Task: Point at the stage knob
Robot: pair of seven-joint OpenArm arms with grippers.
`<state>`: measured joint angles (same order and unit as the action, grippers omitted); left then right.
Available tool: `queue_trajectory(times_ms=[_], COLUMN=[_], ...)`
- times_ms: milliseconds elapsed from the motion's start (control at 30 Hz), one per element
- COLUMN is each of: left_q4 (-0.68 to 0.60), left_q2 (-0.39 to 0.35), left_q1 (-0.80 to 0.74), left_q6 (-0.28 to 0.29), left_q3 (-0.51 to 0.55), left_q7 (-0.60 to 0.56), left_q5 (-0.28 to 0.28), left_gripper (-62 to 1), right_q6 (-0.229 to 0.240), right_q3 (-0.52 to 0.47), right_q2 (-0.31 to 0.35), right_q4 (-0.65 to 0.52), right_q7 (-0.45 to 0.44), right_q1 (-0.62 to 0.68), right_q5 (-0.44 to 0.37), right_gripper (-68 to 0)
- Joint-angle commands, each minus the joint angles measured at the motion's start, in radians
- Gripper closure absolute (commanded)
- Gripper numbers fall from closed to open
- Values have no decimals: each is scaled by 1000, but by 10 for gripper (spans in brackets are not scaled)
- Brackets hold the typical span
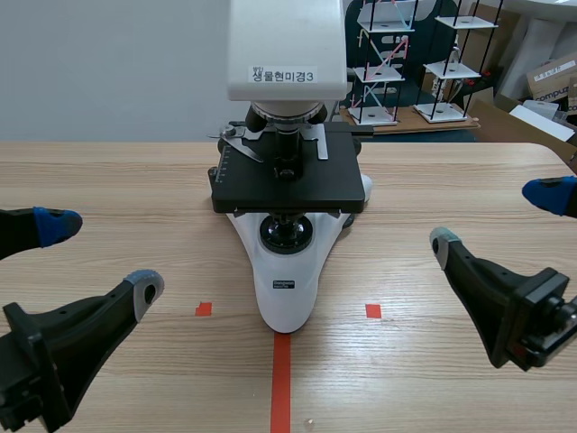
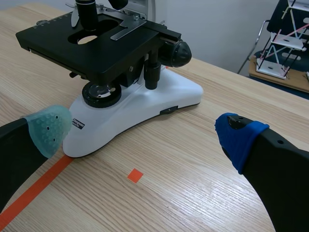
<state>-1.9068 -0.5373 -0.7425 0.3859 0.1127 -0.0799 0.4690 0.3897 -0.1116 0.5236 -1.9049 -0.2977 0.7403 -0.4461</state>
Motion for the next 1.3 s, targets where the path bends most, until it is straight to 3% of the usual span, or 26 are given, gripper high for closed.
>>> queue_trajectory(times_ms=[0,667,867,1100,1267], left_q4=[-18,-18,-18,-18,-18], left_q2=[5,5,5,5,5], left_q1=[-2,-2,-2,-2,-2], left_q6=[2,2,2,2,2], left_q3=[3,3,3,3,3], left_q7=[-14,-14,-14,-14,-14], left_q5=[6,6,6,6,6], left_gripper=[-623,-623,-623,-623,-623], right_q6=[0,0,-3,-3,-3], right_q3=[-13,-13,-11,35,113], right_q2=[2,2,2,-31,-36], right_q4=[-18,-18,3,198,371], right_q7=[-16,-11,-24,-109,-185], right_q1=[-11,-11,-14,-149,-288], right_q5=[-11,-10,32,65,84], right_gripper=[-679,-679,-679,-465,-259])
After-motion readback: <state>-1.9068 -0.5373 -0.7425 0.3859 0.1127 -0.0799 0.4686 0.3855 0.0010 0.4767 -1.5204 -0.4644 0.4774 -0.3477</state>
